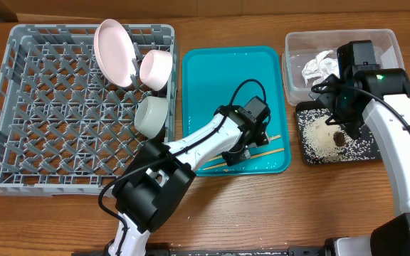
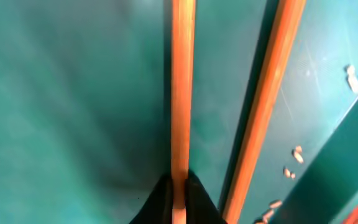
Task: Sort waste into correct bins and load items into the dishwasher
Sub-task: 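Lower the left gripper onto the upper chopstick and grasp it, then carry the chopstick left and lower it upright into the rack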
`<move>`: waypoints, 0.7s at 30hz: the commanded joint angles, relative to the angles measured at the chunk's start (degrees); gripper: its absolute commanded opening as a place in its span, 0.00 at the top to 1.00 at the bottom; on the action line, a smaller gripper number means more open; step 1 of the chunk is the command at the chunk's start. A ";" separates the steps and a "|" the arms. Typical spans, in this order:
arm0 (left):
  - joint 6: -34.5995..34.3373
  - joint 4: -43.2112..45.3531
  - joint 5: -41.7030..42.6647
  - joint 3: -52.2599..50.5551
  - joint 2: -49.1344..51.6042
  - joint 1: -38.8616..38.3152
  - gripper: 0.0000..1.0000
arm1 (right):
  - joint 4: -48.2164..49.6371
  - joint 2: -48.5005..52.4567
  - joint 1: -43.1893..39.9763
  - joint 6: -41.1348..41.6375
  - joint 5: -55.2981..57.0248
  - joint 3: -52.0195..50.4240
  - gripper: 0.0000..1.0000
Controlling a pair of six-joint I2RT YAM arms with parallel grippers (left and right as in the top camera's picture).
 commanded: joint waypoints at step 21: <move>-37.16 -32.48 -8.87 40.46 -1.46 12.87 0.96 | 0.07 -0.48 -0.11 -0.42 0.68 1.55 0.00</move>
